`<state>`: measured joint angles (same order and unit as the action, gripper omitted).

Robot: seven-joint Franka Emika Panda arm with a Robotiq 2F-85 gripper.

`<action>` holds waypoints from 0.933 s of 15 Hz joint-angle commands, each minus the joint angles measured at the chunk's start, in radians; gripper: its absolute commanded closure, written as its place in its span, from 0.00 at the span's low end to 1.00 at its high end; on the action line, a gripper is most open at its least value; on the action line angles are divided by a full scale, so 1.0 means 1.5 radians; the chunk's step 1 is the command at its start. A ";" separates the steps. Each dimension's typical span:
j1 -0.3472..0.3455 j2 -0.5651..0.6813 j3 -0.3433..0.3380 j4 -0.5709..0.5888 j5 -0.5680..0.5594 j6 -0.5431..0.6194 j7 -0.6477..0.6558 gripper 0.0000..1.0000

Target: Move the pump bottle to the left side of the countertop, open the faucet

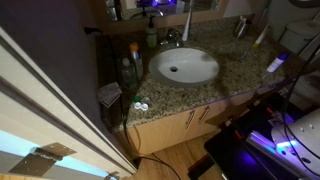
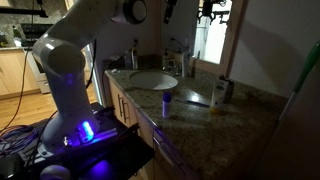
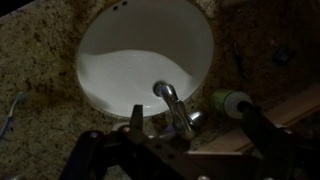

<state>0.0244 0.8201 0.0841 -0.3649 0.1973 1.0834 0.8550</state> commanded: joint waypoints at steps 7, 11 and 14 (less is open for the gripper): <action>0.020 0.091 -0.015 -0.014 -0.072 0.044 -0.169 0.00; 0.017 0.112 -0.007 -0.015 -0.069 0.054 -0.136 0.00; 0.022 0.120 -0.014 -0.020 -0.080 0.053 -0.142 0.00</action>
<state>0.0501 0.9990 0.0729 -0.3864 0.0934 1.1714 0.6517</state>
